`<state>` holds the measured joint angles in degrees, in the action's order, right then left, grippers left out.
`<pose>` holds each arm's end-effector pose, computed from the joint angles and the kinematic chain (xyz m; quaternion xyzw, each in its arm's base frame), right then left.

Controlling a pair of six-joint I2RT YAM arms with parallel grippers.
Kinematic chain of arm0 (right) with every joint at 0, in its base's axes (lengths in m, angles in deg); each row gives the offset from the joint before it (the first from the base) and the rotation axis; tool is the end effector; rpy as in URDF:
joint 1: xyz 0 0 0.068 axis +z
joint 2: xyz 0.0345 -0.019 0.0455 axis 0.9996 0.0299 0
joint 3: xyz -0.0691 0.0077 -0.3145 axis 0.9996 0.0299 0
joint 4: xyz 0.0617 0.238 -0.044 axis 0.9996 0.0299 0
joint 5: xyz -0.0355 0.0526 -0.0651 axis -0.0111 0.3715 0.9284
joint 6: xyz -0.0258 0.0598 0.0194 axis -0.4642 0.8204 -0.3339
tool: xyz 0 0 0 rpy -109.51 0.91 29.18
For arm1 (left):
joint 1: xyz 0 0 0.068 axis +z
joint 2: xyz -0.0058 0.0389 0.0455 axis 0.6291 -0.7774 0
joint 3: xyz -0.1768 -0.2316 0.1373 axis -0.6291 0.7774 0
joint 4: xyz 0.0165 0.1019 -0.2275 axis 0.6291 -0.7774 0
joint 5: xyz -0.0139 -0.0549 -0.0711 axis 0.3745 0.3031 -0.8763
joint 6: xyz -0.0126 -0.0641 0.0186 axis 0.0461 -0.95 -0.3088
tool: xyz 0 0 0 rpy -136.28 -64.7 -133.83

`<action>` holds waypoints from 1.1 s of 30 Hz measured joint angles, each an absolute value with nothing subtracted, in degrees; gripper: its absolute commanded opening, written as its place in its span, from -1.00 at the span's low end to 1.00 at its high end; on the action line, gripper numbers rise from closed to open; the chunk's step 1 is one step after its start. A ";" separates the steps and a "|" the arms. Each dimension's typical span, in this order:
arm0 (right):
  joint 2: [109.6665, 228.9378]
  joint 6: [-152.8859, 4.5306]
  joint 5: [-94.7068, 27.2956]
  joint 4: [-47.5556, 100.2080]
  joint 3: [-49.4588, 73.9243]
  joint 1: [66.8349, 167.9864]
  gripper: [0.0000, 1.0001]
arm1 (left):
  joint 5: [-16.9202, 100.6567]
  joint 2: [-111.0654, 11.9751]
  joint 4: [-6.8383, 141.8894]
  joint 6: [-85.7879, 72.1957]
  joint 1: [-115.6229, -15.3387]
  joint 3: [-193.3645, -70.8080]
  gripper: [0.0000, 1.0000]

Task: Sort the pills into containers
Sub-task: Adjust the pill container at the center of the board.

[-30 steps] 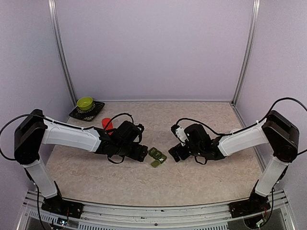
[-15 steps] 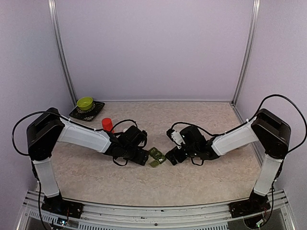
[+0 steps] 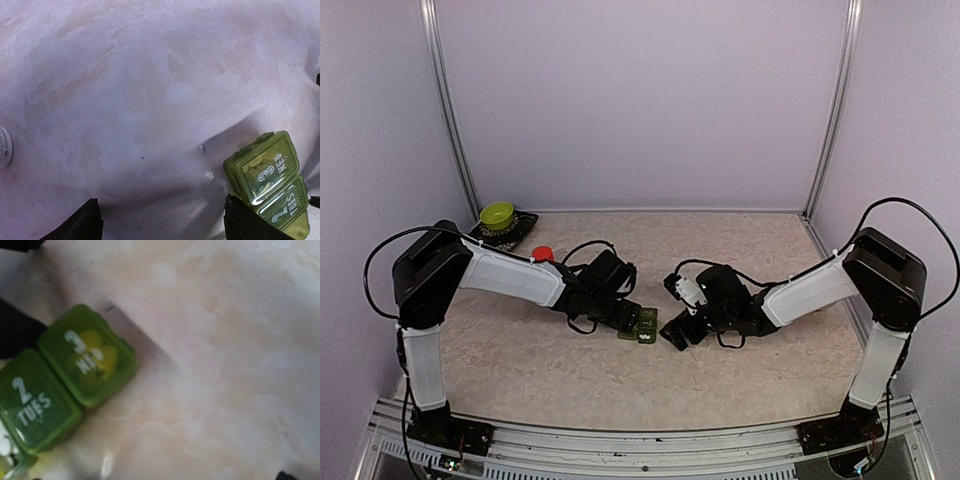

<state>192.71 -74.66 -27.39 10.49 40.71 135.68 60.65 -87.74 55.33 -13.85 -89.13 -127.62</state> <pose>0.2497 0.2732 0.1686 -0.3249 0.8541 0.1929 0.3574 0.2782 -0.3179 0.1708 0.2328 0.9238 -0.0921 0.2898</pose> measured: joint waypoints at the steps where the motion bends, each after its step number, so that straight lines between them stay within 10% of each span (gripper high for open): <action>1: 192.71 -74.51 -27.52 10.44 40.78 135.88 1.00 | 60.48 -88.00 55.25 -13.70 -89.11 -128.03 0.63; 33: 168.25 -76.61 -32.09 20.41 46.17 131.11 1.00 | 47.93 -97.36 50.31 -3.55 -86.79 -143.60 0.64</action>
